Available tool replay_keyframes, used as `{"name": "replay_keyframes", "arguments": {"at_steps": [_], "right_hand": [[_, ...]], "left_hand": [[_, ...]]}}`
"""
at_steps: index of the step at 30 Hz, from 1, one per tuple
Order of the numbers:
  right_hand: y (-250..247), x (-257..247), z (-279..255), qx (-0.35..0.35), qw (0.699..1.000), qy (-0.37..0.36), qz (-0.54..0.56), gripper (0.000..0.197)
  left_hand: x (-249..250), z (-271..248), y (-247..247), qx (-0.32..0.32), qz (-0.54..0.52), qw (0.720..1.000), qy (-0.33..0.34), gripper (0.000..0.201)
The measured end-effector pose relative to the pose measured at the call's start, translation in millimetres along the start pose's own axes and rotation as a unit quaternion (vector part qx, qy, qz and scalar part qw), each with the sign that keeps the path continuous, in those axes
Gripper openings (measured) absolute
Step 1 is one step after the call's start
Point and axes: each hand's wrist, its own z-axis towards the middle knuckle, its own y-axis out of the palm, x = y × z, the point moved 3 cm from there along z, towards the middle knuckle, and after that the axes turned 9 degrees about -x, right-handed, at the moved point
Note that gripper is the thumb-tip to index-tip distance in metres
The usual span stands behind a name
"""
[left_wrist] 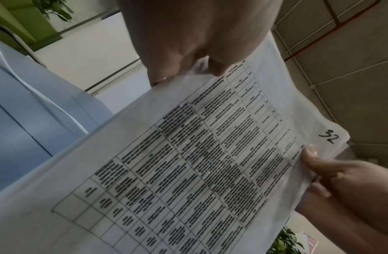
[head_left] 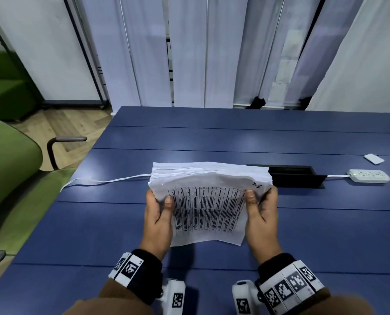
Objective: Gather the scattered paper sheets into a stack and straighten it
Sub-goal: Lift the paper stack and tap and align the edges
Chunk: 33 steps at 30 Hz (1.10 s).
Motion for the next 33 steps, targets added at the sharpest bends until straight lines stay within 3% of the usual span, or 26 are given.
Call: {"name": "replay_keyframes", "arguments": {"at_steps": [2, 4, 7, 10, 13, 15, 17, 19, 22, 25, 30, 33], "right_hand": [[1.5, 0.3, 2.2, 0.006, 1.000, -0.005, 0.000, 0.022], [2.9, -0.2, 3.7, 0.011, 1.000, -0.008, -0.003, 0.024], [2.9, -4.1, 6.4, 0.001, 1.000, -0.003, -0.018, 0.042], [-3.6, -8.4, 4.8, -0.003, 0.999, 0.001, -0.052, 0.063], [-8.0, -21.0, 2.2, -0.001, 0.996, -0.051, -0.072, 0.088], [-4.9, -33.6, 1.0, -0.007, 0.988, -0.112, -0.109, 0.082], [-0.5, -39.9, 2.2, -0.030, 0.975, -0.150, -0.162, 0.062], [2.0, -42.6, 3.3, -0.047, 0.966, -0.138, -0.214, 0.049], [-0.2, -45.9, 3.6, -0.047, 0.949, -0.143, -0.276, 0.049], [-0.8, -54.7, 7.8, -0.076, 0.931, -0.138, -0.328, 0.046], [-9.2, -75.5, 31.0, -0.194, 0.879, -0.098, -0.424, 0.059], [-1.6, -90.4, 40.4, -0.225, 0.765, -0.064, -0.600, 0.054]], "left_hand": [[0.0, 1.9, 1.4, 0.000, 0.013, 1.000, -0.004, 0.044], [0.9, 3.6, 2.5, 0.001, 0.018, 1.000, 0.000, 0.035], [5.0, 6.8, 0.9, -0.011, 0.028, 0.999, 0.013, 0.027], [8.7, 7.8, -2.7, -0.027, 0.004, 0.999, 0.018, 0.043], [12.5, 7.7, -2.7, -0.049, -0.010, 0.999, 0.019, 0.057], [13.2, 7.2, -2.2, -0.055, -0.009, 0.998, 0.016, 0.063], [13.3, 7.5, -1.8, -0.056, -0.010, 0.998, 0.009, 0.062], [11.0, 8.1, -1.6, -0.058, -0.018, 0.998, 0.002, 0.062], [6.3, 9.0, -2.5, -0.056, -0.032, 0.998, -0.008, 0.063], [-2.5, 10.3, -3.1, -0.064, -0.035, 0.997, -0.020, 0.043], [-8.3, 13.1, -3.8, -0.060, -0.023, 0.997, -0.033, 0.043], [-9.9, 13.8, -3.7, -0.050, -0.008, 0.998, -0.032, 0.047]]}}
